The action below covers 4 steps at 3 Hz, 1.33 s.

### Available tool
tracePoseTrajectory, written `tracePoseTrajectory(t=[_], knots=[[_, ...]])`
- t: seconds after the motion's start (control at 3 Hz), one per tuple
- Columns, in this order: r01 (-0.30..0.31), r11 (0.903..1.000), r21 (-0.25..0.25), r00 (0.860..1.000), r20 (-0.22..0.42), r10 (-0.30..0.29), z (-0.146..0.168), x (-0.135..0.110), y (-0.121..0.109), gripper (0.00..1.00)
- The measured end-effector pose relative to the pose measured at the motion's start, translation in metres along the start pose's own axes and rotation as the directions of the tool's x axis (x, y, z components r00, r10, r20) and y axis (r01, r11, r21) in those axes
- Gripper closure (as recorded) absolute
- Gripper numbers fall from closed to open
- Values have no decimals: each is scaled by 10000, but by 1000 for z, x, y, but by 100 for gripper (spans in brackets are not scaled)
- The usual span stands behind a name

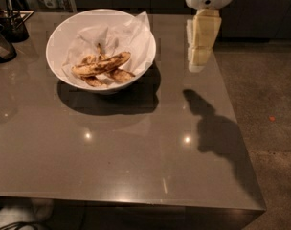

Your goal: Pick banana from white bowl

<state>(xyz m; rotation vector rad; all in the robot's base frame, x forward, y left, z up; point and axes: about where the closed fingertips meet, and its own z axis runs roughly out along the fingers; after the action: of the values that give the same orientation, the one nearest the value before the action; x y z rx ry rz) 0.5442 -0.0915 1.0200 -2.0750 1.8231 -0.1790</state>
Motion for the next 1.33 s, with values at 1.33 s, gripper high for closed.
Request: tracePoseTrajectory(t=[1.33], knots=[[2078, 9781, 126, 9763, 590, -2082, 34, -80, -83, 0]])
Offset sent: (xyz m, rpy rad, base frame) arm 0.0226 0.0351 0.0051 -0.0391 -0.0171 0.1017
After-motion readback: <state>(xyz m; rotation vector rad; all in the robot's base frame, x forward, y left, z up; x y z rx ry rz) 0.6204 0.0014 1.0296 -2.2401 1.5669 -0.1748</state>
